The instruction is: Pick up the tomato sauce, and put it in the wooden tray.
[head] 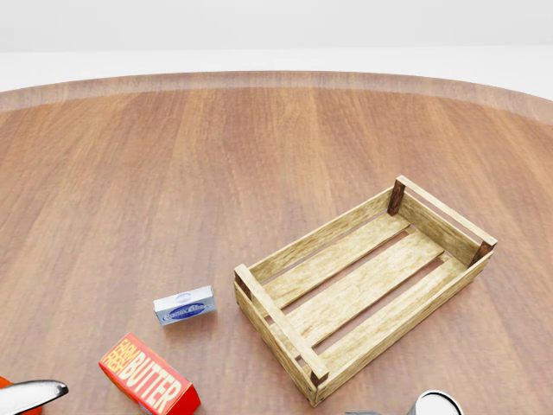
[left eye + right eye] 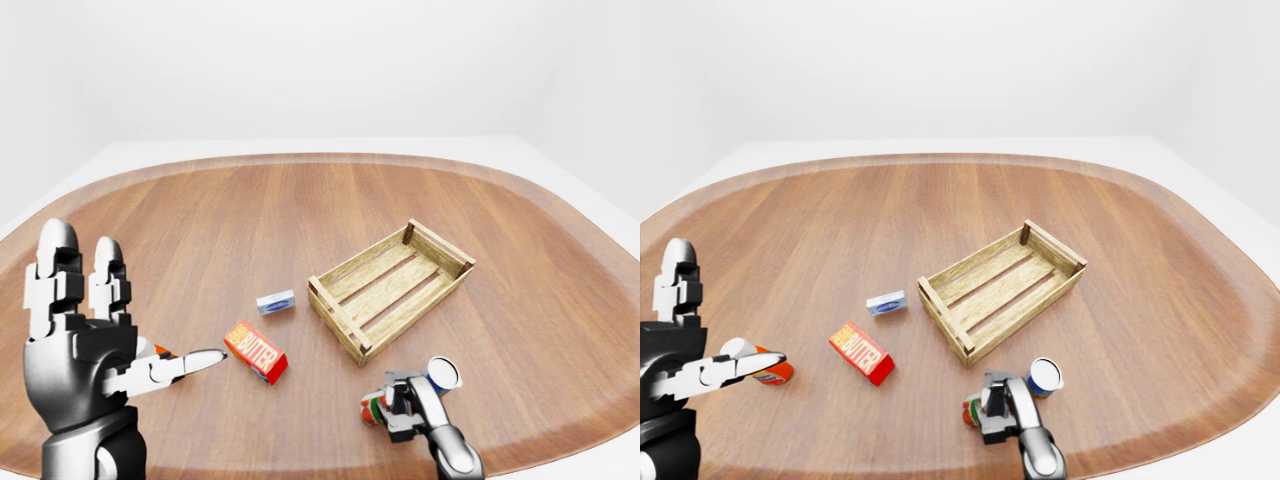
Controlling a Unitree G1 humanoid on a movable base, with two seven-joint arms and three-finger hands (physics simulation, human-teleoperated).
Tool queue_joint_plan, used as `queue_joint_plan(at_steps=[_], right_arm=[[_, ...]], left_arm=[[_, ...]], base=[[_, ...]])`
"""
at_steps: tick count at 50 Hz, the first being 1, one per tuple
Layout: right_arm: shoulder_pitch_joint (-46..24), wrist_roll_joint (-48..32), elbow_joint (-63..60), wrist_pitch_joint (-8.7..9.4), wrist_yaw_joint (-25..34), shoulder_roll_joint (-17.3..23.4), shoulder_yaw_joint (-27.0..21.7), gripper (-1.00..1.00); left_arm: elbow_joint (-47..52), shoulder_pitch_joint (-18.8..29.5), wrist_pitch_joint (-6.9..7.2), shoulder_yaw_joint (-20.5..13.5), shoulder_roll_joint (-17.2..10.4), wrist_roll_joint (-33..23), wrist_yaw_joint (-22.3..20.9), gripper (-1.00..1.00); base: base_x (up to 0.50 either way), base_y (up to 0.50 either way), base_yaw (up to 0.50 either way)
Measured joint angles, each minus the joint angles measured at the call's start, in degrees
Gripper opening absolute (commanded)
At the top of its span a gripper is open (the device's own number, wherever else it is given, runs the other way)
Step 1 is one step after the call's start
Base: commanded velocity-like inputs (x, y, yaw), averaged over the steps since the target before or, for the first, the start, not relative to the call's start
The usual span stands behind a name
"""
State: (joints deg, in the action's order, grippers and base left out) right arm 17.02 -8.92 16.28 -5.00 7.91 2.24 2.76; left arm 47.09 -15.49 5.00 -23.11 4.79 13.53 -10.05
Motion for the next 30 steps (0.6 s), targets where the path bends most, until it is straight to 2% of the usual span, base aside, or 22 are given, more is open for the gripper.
queue_joint_plan(at_steps=[11, 30], right_arm=[[6.6, 2.58, -12.63, 0.0, 3.44, 0.48, 0.69, -1.0], [13.41, 5.54, -24.8, 0.0, 6.49, 1.49, 1.89, -1.0]], left_arm=[[-0.24, 0.09, 0.0, 0.23, -0.12, -0.14, 0.14, 1.0], [-0.68, 0.32, 0.0, 0.47, -0.35, -0.27, 0.4, 1.0]], base=[[0.0, 0.0, 0.0], [0.0, 0.0, 0.0]])
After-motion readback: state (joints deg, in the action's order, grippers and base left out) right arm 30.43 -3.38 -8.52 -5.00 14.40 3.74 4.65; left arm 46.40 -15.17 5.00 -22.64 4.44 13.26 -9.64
